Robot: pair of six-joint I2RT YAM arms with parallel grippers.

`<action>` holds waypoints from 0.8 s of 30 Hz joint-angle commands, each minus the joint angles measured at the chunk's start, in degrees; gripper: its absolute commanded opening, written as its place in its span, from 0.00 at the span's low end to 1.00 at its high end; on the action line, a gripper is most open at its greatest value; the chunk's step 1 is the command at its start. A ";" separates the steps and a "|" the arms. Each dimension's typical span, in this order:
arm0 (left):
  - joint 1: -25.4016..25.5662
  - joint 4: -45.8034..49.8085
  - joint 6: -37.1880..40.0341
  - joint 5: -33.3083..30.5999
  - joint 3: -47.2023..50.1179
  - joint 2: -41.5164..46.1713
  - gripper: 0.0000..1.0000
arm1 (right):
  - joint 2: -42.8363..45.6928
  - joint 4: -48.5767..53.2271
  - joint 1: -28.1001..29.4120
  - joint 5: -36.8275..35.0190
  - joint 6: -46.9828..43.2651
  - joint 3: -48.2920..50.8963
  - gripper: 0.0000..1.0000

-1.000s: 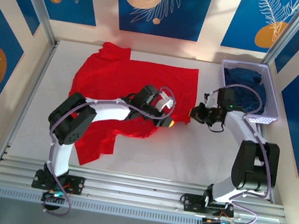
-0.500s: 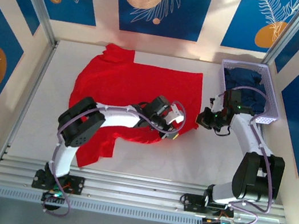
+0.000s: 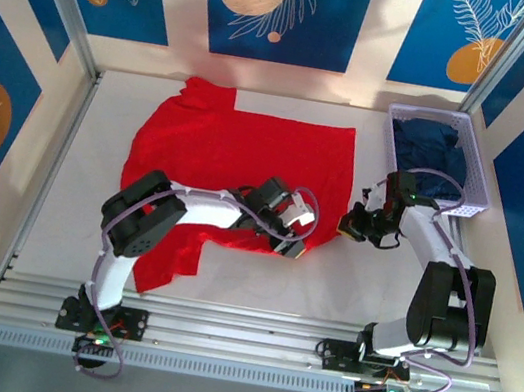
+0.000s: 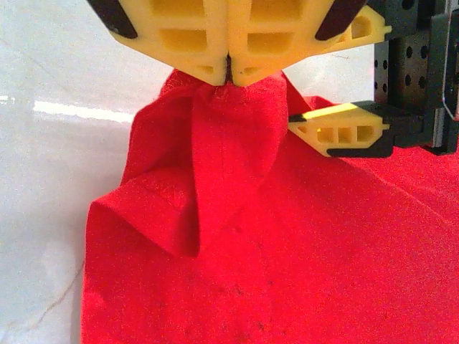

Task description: Fold the inside-out t-shirt

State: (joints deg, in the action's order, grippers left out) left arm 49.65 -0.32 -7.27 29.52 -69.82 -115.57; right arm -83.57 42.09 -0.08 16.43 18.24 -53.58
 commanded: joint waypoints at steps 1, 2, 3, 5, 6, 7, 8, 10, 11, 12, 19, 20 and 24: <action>0.43 0.25 0.77 0.99 -1.15 1.65 0.50 | 0.74 0.90 -0.13 2.48 0.79 0.16 0.05; 0.57 0.53 0.85 1.11 -1.89 1.17 0.51 | 0.78 0.94 -0.15 2.52 0.75 -0.02 0.05; 0.76 0.83 0.89 1.12 -2.93 0.51 0.52 | 0.69 1.03 -0.18 2.48 0.66 -0.29 0.05; 1.21 0.97 0.85 1.21 -4.83 -0.71 0.53 | 0.51 1.12 -0.27 2.38 0.58 -0.66 0.05; 1.51 1.01 0.76 1.33 -5.66 -1.27 0.53 | 0.38 0.97 -0.27 2.52 0.57 -0.75 0.05; 1.70 1.01 0.70 1.55 -6.52 -1.84 0.53 | 0.30 0.81 -0.24 2.39 0.57 -0.81 0.05; 1.90 1.01 0.59 1.75 -7.08 -2.25 0.53 | 0.25 0.56 -0.27 2.36 0.68 -0.82 0.05; 1.96 1.12 0.28 1.73 -7.70 -2.60 0.53 | 0.33 -0.27 -0.28 2.09 0.94 -1.05 0.05; 1.97 0.97 0.07 1.34 -7.42 -2.34 0.53 | 0.57 -0.67 -0.28 1.95 1.18 -1.15 0.04; 1.87 1.08 0.06 0.52 -6.97 -1.61 0.53 | 0.92 -0.87 -0.32 1.58 1.23 -1.46 0.03; -1.08 8.38 -5.52 -15.44 1.54 13.00 0.53 | 5.43 -2.98 0.20 -5.06 2.23 -3.10 0.00; -1.51 11.45 -6.90 -19.56 2.77 15.43 0.53 | 5.83 -3.42 0.45 -6.52 2.34 -3.26 0.00; -2.49 28.56 -15.48 -35.97 8.99 27.27 0.53 | 7.14 -5.35 2.02 -12.94 1.97 -4.08 0.00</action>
State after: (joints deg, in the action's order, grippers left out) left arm 48.10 14.48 -15.38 8.05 -64.01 -95.24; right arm -78.00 38.57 0.99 8.69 19.57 -55.99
